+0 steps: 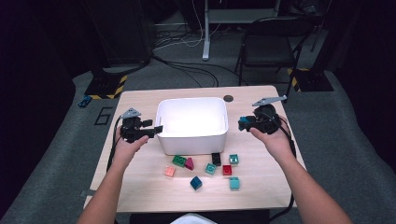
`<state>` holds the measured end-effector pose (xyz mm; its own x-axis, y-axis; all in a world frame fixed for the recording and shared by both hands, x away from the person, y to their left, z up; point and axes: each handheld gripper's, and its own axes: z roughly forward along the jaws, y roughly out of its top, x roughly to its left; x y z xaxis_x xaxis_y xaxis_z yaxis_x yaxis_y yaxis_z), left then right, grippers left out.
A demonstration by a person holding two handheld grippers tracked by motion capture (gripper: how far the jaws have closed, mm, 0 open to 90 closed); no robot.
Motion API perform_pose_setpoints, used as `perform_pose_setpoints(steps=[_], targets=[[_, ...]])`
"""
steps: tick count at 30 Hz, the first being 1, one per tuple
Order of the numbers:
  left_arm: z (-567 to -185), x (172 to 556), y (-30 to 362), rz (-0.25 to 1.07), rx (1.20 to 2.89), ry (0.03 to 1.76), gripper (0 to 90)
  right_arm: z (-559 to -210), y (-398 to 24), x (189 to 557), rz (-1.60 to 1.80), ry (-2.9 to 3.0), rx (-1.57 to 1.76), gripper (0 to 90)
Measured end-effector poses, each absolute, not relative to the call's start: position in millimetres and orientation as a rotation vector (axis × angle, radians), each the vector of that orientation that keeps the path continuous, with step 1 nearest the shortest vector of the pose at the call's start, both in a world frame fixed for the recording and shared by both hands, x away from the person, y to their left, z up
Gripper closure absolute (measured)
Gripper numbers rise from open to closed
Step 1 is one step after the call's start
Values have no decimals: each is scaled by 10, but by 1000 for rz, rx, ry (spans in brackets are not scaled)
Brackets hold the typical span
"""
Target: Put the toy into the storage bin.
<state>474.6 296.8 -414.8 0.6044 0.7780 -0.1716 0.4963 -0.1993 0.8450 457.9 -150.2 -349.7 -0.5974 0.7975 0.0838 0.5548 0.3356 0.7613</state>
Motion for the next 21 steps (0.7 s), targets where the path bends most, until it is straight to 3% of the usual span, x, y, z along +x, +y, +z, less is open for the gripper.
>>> perform_pose_setpoints(steps=[21], targets=[[-4153,4749,2954,360,1863,1024,352,-2982,-1063,4690,1188,2347,1040,586]])
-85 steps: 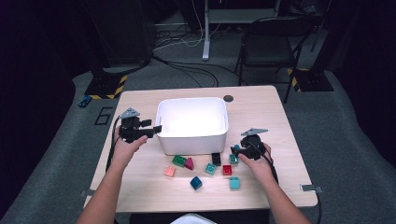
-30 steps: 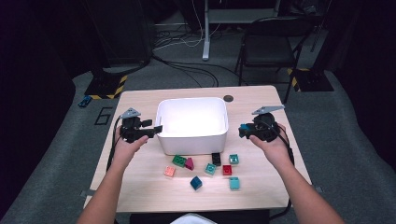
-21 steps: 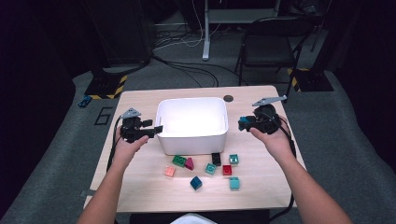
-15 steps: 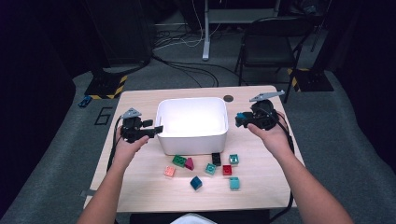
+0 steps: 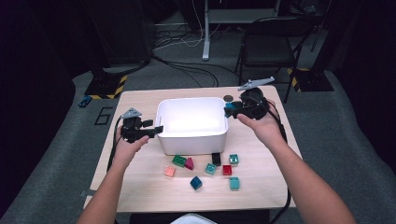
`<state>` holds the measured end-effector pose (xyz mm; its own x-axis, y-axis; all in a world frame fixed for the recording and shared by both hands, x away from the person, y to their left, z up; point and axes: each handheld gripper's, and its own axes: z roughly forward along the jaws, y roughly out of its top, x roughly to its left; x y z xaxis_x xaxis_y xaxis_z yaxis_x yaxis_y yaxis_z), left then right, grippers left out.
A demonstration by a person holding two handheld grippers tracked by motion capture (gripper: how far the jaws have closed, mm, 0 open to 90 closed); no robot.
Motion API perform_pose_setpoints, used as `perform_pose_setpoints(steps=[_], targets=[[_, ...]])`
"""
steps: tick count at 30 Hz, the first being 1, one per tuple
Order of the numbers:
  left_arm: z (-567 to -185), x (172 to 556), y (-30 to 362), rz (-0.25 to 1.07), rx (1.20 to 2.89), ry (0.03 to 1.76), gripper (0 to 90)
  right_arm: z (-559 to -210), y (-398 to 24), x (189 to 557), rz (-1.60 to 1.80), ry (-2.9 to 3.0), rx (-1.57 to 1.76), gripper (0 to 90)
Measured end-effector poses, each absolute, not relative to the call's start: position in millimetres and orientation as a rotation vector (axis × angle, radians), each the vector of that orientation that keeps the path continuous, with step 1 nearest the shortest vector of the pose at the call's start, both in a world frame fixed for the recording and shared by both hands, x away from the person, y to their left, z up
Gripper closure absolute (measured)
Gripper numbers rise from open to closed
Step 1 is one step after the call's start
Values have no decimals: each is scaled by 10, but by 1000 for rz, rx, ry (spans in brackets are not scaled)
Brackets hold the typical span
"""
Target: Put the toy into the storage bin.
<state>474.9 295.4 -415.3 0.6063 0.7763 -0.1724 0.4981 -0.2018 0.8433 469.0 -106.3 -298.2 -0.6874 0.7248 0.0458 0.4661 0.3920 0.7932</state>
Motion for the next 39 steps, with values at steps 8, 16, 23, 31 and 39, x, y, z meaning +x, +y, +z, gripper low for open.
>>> perform_pose_setpoints(steps=[8,16,23,31,39], targets=[[-4155,4753,2949,354,1867,1025,352,-2936,-821,4798,1207,2378,988,586],[-4158,4753,2942,356,1866,1024,353,-2895,-520,4909,1242,2416,925,586],[-4161,4758,2946,350,1864,1023,352,-2924,-288,4997,1243,2453,871,586],[-4167,4761,2942,348,1859,1025,352,-3035,-94,5116,1252,2478,870,586],[-4171,4764,2933,346,1864,1018,352,-3230,103,5288,1240,2494,868,586]])
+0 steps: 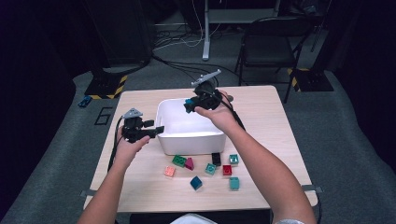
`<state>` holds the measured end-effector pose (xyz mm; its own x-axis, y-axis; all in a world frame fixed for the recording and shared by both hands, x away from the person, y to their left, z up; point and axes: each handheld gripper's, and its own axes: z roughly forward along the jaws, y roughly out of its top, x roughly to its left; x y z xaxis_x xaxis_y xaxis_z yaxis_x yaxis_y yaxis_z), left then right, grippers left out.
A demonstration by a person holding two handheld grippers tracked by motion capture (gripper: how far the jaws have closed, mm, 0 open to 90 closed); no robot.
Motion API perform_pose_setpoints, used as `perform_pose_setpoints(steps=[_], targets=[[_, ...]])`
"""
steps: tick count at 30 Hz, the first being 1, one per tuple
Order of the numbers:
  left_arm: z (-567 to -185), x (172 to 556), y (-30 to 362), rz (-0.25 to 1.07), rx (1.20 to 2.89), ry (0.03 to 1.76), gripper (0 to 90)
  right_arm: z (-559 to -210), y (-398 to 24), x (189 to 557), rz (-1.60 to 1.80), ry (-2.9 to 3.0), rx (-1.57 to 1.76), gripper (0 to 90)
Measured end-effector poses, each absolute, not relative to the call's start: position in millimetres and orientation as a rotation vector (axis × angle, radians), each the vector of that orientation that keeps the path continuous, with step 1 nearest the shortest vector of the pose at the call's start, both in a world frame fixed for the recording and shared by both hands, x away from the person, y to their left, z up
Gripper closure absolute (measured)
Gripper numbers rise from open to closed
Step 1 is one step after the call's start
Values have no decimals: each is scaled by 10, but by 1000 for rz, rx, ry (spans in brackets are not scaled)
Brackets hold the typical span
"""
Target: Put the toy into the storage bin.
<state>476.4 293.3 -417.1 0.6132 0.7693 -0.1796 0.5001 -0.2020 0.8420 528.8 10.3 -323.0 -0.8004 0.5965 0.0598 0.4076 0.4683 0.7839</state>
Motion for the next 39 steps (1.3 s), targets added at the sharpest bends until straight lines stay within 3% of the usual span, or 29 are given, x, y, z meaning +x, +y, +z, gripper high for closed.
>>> perform_pose_setpoints(steps=[18,39], targets=[[-4177,4769,2920,342,1867,1020,353,-3716,460,5532,1157,2571,842,586],[-4186,4779,2903,342,1873,1012,354,-3889,442,5624,1041,2639,893,581]])
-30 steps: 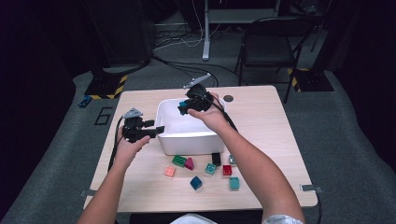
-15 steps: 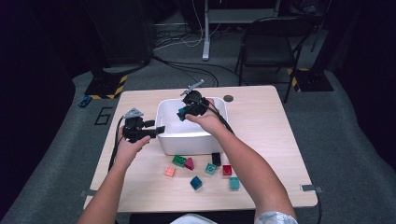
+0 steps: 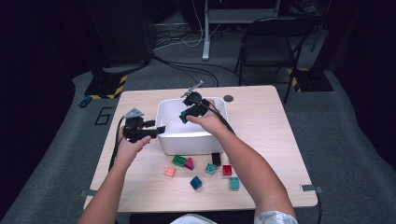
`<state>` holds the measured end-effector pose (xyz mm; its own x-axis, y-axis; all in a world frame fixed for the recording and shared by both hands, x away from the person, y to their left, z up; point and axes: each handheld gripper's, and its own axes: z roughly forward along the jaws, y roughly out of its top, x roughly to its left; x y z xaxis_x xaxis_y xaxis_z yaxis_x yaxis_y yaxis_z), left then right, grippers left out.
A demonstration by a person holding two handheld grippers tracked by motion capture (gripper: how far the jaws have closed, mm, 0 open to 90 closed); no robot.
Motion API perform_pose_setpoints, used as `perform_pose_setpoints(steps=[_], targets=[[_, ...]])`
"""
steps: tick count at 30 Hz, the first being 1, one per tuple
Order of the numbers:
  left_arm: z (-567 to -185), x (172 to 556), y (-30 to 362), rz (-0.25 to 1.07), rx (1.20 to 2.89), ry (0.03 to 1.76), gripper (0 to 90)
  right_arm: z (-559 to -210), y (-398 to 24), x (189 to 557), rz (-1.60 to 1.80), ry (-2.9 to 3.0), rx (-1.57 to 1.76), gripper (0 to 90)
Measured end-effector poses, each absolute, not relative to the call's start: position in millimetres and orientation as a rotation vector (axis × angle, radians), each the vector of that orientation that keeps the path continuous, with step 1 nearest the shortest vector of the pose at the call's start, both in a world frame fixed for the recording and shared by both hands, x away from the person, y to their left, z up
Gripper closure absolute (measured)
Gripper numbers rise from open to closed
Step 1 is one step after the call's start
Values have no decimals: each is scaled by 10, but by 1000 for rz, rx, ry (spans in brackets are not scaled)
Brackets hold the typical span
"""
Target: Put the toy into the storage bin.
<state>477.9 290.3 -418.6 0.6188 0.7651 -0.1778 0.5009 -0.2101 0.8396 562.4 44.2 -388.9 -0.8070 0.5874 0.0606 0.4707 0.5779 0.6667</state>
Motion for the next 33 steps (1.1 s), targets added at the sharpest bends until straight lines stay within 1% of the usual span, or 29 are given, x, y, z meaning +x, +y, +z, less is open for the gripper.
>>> perform_pose_setpoints(steps=[3,5,11,21,33], targets=[[-4185,4779,2904,336,1873,1015,353,-3883,422,5631,1049,2637,890,578],[-4185,4778,2903,336,1872,1016,354,-3880,414,5621,1052,2630,916,560],[-4186,4779,2904,334,1874,1014,351,-3868,396,5587,1034,2628,891,568],[-4192,4785,2899,331,1870,1018,349,-3555,192,5314,1134,2583,844,563],[-4199,4792,2899,330,1865,1020,345,-3390,-119,5114,1186,2532,846,548]])
